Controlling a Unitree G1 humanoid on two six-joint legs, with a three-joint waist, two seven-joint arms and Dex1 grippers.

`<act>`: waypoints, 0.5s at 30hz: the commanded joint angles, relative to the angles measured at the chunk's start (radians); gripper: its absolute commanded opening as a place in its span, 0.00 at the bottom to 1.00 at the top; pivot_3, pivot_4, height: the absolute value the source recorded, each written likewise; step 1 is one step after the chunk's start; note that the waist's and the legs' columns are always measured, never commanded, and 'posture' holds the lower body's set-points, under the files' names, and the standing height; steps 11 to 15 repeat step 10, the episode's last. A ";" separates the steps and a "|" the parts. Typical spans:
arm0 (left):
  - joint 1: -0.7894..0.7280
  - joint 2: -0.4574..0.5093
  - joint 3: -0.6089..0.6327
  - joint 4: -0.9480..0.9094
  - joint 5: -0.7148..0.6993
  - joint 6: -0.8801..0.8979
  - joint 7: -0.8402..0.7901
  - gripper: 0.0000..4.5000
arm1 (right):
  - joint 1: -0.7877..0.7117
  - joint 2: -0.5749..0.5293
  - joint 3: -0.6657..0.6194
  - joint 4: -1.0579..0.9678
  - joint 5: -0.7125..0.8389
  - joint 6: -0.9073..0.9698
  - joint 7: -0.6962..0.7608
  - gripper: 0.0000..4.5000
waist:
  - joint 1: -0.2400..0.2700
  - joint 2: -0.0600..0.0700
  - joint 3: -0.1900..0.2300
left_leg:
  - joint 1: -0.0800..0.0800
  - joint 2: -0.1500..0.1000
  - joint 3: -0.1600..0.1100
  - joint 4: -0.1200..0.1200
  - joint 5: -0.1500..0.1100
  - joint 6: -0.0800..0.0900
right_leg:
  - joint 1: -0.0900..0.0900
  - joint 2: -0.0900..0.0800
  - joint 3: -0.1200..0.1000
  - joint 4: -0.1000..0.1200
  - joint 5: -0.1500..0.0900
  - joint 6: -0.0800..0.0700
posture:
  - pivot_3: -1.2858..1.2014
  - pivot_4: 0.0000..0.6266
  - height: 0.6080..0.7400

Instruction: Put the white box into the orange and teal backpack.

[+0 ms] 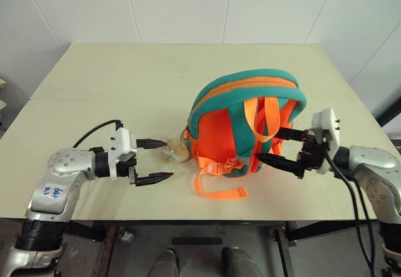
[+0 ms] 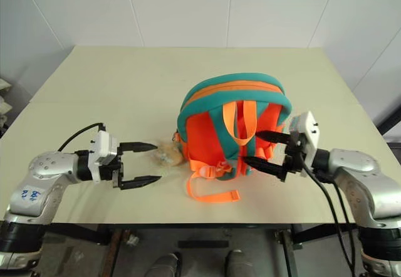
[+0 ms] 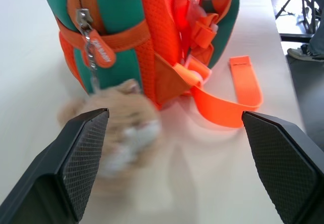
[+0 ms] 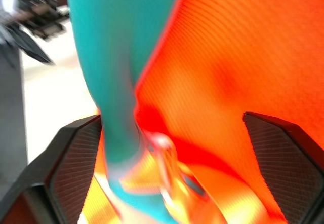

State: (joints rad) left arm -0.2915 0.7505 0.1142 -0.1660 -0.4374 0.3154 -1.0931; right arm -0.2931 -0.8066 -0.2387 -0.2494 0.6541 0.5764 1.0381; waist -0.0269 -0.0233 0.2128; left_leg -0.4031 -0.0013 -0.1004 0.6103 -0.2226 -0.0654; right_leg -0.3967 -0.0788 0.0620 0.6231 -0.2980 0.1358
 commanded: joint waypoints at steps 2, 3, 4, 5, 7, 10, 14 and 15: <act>0.013 0.022 0.047 -0.054 -0.038 0.016 0.010 1.00 | 0.052 -0.063 -0.060 0.056 -0.047 -0.104 0.069 0.99 | 0.000 0.000 0.000 | 0.000 0.000 0.000 0.001 0.000 0.000 | 0.001 0.000 0.000 -0.001 -0.001 -0.002 | 0.52 0.24 1.00; 0.010 0.024 0.047 -0.055 -0.042 0.025 0.008 1.00 | 0.048 -0.066 -0.059 0.072 -0.051 -0.116 0.074 0.99 | 0.000 0.000 0.000 | 0.000 0.000 0.001 0.001 0.000 0.000 | 0.001 0.000 0.000 -0.003 -0.003 -0.006 | 0.52 0.24 1.00; 0.007 0.026 0.051 -0.063 -0.052 0.034 0.006 1.00 | 0.042 -0.066 -0.058 0.099 -0.070 -0.145 0.073 0.99 | 0.000 0.000 0.000 | 0.000 0.000 0.001 0.001 0.000 0.000 | 0.002 0.000 0.000 -0.003 -0.005 -0.009 | 0.52 0.24 1.00; 0.004 0.026 0.052 -0.066 -0.058 0.039 0.006 1.00 | 0.035 -0.065 -0.056 0.121 -0.085 -0.167 0.073 0.99 | -0.001 0.000 0.000 | 0.000 0.000 0.001 0.001 0.000 0.000 | 0.002 0.000 0.001 -0.004 -0.005 -0.009 | 0.52 0.24 1.00; 0.008 0.035 0.055 -0.076 -0.069 0.051 0.002 1.00 | 0.016 -0.067 -0.037 0.186 -0.131 -0.231 0.088 0.99 | -0.003 0.000 0.000 | 0.000 0.000 0.002 0.001 0.000 0.000 | 0.002 0.000 0.001 -0.004 -0.005 -0.009 | 0.52 0.24 1.00; 0.021 0.051 0.068 -0.081 -0.057 0.043 0.006 1.00 | -0.027 -0.062 -0.003 0.266 -0.168 -0.285 0.117 0.99 | -0.003 0.000 0.000 | 0.001 0.000 0.002 0.001 0.000 0.000 | 0.002 0.000 0.001 -0.003 -0.004 -0.008 | 0.52 0.24 1.00; 0.021 0.051 0.068 -0.081 -0.057 0.043 0.006 1.00 | -0.027 -0.062 -0.003 0.266 -0.168 -0.285 0.117 0.99 | -0.003 0.000 0.000 | 0.001 0.000 0.002 0.001 0.000 0.000 | 0.002 0.000 0.001 -0.003 -0.004 -0.008 | 0.52 0.24 1.00; 0.021 0.051 0.068 -0.081 -0.057 0.043 0.006 1.00 | -0.027 -0.062 -0.003 0.266 -0.168 -0.285 0.117 0.99 | -0.003 0.000 0.000 | 0.001 0.000 0.002 0.001 0.000 0.000 | 0.002 0.000 0.001 -0.003 -0.004 -0.008 | 0.52 0.24 1.00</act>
